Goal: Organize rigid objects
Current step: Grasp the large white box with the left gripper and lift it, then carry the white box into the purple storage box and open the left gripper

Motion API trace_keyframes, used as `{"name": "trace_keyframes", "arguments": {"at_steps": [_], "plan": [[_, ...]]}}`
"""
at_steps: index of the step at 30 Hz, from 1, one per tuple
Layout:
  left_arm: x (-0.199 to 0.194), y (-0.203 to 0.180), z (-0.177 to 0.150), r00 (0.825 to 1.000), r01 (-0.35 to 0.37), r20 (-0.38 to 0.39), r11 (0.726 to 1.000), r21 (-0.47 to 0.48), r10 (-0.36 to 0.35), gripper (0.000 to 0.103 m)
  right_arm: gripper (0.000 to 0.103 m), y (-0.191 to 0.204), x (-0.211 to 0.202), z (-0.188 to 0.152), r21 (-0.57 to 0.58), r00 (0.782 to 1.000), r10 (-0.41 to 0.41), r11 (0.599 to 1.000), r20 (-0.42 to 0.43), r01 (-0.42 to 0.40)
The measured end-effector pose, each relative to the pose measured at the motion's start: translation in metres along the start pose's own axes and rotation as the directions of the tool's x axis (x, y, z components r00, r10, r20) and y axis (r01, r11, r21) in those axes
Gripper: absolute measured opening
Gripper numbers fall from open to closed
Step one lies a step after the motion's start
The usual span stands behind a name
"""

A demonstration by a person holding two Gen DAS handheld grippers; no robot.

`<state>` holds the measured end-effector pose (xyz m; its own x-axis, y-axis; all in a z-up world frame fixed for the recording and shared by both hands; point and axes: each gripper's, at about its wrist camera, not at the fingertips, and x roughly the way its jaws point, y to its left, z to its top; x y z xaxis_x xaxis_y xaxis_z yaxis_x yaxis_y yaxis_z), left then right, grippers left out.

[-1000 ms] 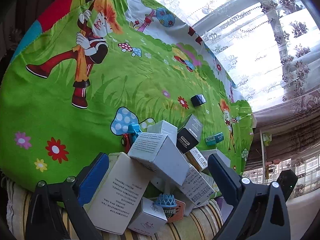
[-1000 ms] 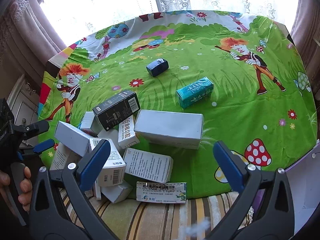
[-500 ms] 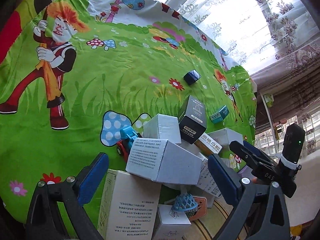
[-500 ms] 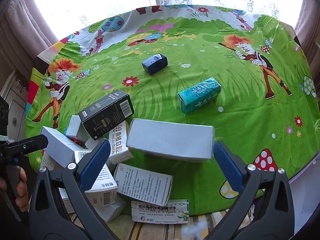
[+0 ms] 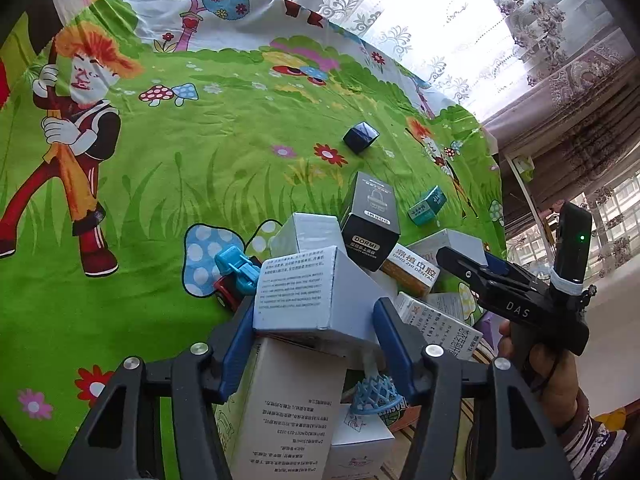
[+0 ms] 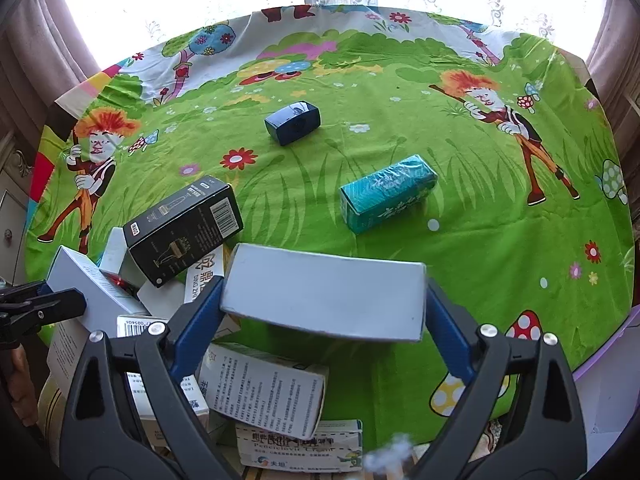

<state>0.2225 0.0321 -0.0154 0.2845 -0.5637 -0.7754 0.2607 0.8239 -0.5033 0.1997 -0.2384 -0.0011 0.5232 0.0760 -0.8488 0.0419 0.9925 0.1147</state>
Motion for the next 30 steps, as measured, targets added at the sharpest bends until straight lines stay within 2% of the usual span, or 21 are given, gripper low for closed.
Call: {"name": "trace_keyframes", "arguments": {"at_steps": [7,13,21,26,30], "plan": [[-0.013,-0.004,-0.001,0.999,0.008,0.05,1.0,-0.03,-0.007,0.051,0.095,-0.01,-0.013,-0.002,0.027,0.999,-0.002,1.0,0.038,0.001],[-0.026,-0.006,-0.005,0.995,0.0,0.099,0.998,-0.063,0.007,0.05,0.095,-0.015,-0.03,-0.008,0.035,0.997,0.005,0.999,0.076,-0.008],[-0.055,-0.018,-0.01,0.978,-0.029,0.203,0.996,-0.09,0.047,0.049,0.095,-0.032,-0.058,-0.018,0.057,0.992,0.013,0.998,0.122,-0.02],[-0.073,-0.037,-0.018,0.965,0.004,0.261,0.995,-0.097,0.021,0.049,0.095,-0.045,-0.081,-0.03,0.062,0.989,0.007,0.998,0.151,-0.016],[-0.079,-0.06,-0.028,0.959,0.052,0.282,0.995,-0.082,-0.027,0.05,0.095,-0.062,-0.096,-0.044,0.082,0.989,0.007,0.996,0.15,-0.019]]}}
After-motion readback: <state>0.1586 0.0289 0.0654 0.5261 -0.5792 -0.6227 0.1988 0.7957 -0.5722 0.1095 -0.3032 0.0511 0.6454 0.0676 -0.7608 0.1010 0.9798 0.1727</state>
